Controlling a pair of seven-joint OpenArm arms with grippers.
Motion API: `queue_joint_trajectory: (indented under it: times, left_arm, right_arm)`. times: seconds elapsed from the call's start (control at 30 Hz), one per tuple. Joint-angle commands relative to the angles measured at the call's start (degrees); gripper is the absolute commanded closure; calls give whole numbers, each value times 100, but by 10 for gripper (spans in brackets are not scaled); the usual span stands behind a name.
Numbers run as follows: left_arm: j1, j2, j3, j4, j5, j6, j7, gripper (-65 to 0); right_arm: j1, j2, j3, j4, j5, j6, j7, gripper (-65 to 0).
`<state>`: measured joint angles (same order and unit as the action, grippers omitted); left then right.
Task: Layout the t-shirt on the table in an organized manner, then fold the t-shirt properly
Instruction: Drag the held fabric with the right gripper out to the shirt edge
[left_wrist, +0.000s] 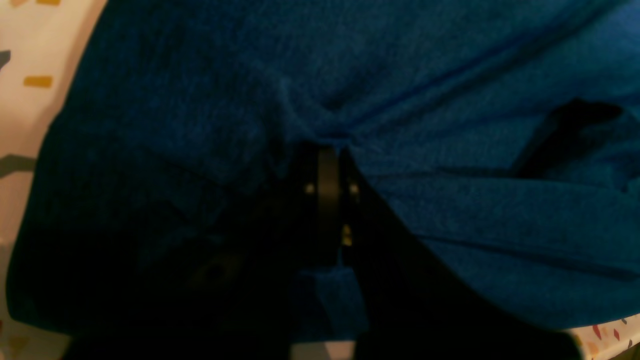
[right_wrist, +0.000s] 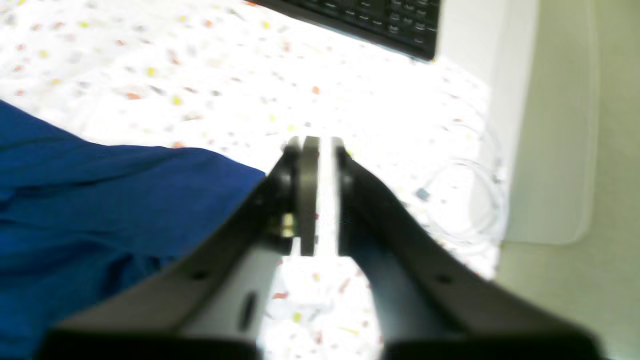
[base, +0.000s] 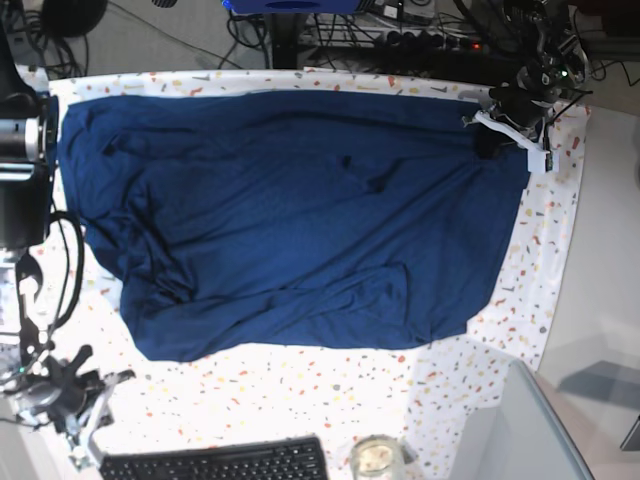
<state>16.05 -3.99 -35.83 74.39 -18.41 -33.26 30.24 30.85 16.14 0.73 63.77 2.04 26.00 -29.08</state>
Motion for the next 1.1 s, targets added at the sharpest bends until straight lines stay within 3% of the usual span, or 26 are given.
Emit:
queue_joint_trajectory:
  times: [0.0,0.07,0.17,0.23,0.4,0.67,0.77,0.87,1.0,1.07]
  left_arm:
    - [8,-63,-34,82,26,24,31,0]
    - [8,-71,-43,117,17,24,40,0]
    - [140,-71,-43,363,17,16,40,0]
    - [184,-63,-43,574,17,16,40,0]
    - [184,-63,-43,671,17,16,49,0]
    - [245,-63,-43,662,17,16,49,0]
    - [263,-63,-43,662,17,16,49,0]
    - [263,-63,-43,653,17,16,49,0]
    - [263,-63,-43,653,17,16,49,0]
    - [263,-63,-43,653,17,16,49,0]
  right_arm:
    - [75,96,19,133,2,-20,73,-134]
    - [-127,96,19,265,2,-20,-235,-230]
    - [-654,-19,-69,608,2,24,-841,-429]
    - [-1059,-36,-271,775,2,24,-885,-482]
    - [-1481,-150,-429,573,11,-11,-841,-422]
    - [-1472,-291,-385,-104,11,-20,-288,-416]
    - [-1349,-300,-385,-482,11,-20,-6,-386]
    - [-1208,-300,-385,-834,11,-20,143,-285]
    - [-1120,-265,-385,-860,11,-20,143,-20]
    - [-1059,-247,-385,-860,11,-20,143,0]
